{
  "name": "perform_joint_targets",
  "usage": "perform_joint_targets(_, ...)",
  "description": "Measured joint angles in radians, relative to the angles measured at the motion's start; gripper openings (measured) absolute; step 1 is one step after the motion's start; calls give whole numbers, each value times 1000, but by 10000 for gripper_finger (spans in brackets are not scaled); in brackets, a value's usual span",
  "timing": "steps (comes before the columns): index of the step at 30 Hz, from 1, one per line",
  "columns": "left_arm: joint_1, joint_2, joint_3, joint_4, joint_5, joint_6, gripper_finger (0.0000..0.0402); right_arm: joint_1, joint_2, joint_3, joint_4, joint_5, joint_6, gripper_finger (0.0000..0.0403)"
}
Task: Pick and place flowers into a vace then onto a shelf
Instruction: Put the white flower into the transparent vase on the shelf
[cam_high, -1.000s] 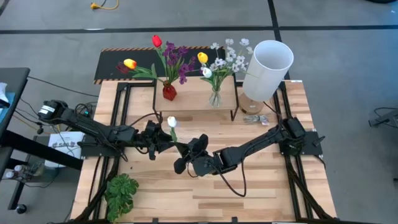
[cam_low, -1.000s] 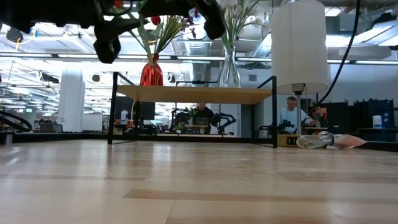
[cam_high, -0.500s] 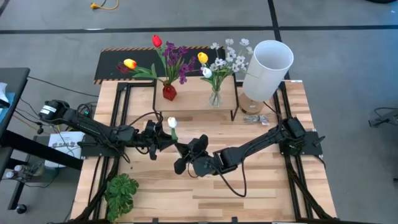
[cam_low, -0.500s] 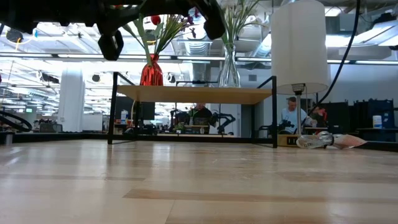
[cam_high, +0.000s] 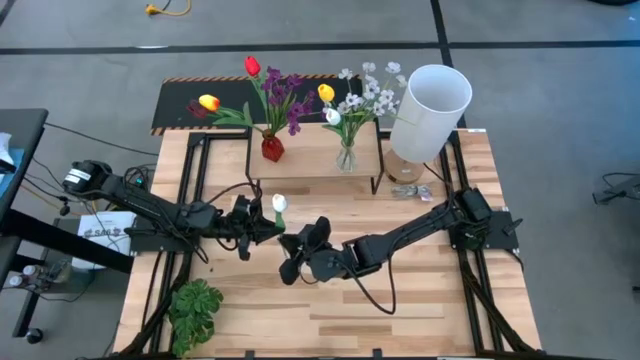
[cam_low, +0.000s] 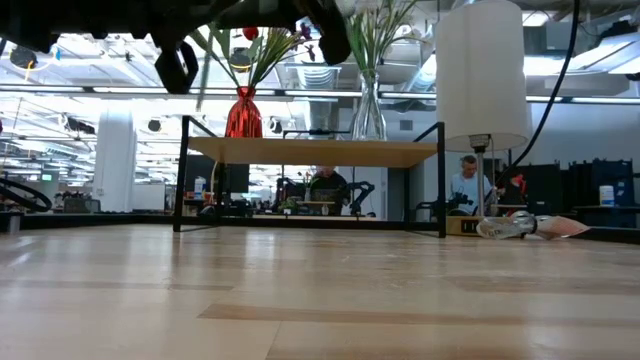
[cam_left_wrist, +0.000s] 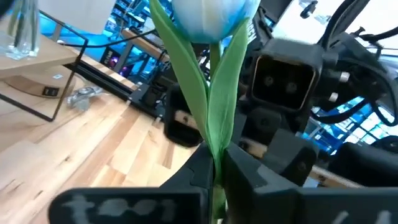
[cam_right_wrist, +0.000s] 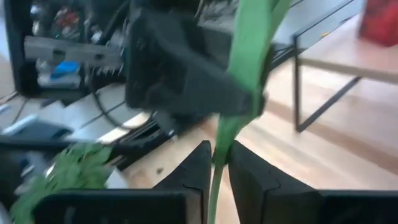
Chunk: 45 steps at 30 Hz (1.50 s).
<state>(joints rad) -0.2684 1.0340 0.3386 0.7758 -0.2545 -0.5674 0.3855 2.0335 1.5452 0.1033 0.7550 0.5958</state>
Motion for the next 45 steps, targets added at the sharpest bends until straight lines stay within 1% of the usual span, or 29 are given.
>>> perform_joint_targets(3,-1,0,0,5,7,-2,7,4,0,0,-10,-76,-3,59)
perform_joint_targets(5,-1,-1,0,9,2,-3,7,8,1,0,-33,-145,-3,69)
perform_joint_targets(7,1,-6,1,9,-13,-2,5,12,3,0,-60,-230,-3,80)
perform_joint_targets(11,2,-17,2,2,-20,9,3,13,-2,0,-103,-435,-2,103)
perform_joint_targets(14,2,-26,3,9,-21,23,5,5,-13,0,-127,-620,-2,119)
perform_joint_targets(15,2,-30,2,1,-20,27,5,1,-23,0,-160,-704,3,123)
perform_joint_targets(17,3,-34,2,-2,-22,38,5,-6,-32,1,-203,-917,21,129)
perform_joint_targets(19,3,-34,2,-1,-23,45,5,-6,-35,2,-273,-1090,91,130)
perform_joint_targets(21,3,-34,2,-3,-22,45,5,-4,-31,0,-327,-1187,160,130)
perform_joint_targets(23,3,-34,2,-8,-20,45,6,8,-15,0,-320,-1230,198,127)
perform_joint_targets(25,3,-34,1,-20,-19,45,6,21,1,-1,-290,-1232,214,124)
perform_joint_targets(27,3,-34,1,-26,-18,45,6,35,33,-1,-152,-1232,247,120)
perform_joint_targets(29,2,-34,1,-33,-17,44,6,51,74,-1,60,-1236,299,117)
perform_joint_targets(31,2,-34,1,-43,-15,44,6,64,132,1,354,-1216,364,112)
perform_joint_targets(34,2,-34,1,-82,-10,44,6,79,228,3,749,-1094,443,99)
perform_joint_targets(35,2,-34,1,-91,-1,41,6,83,259,9,852,-1034,446,93)
perform_joint_targets(37,2,-34,1,-99,15,31,6,88,309,28,997,-927,402,82)
perform_joint_targets(40,1,-34,1,-107,23,25,6,92,345,85,1077,-809,258,65)
perform_joint_targets(45,1,-34,1,-108,12,26,6,90,334,180,1012,-696,-77,44)
